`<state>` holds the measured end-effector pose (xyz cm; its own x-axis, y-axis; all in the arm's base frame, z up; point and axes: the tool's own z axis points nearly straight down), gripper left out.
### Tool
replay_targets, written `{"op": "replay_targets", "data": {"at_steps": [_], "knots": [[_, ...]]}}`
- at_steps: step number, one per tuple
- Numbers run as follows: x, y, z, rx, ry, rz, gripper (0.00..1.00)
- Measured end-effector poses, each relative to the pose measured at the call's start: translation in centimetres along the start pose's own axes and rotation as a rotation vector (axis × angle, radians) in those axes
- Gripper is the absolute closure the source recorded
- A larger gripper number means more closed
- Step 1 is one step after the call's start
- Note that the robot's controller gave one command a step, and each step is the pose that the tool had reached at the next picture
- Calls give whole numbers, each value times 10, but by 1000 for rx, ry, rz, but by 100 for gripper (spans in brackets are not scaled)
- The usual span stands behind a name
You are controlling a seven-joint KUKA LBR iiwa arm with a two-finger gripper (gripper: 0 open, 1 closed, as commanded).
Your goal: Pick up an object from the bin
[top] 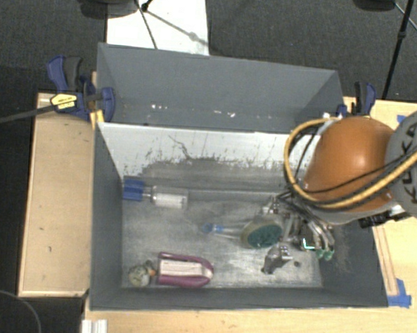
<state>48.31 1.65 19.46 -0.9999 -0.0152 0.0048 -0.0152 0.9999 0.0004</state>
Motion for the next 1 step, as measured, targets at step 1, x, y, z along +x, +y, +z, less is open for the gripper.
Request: {"op": "replay_targets", "data": {"at_steps": [1], "knots": [[-51, -2, 119, 0, -4, -84, 0]]}}
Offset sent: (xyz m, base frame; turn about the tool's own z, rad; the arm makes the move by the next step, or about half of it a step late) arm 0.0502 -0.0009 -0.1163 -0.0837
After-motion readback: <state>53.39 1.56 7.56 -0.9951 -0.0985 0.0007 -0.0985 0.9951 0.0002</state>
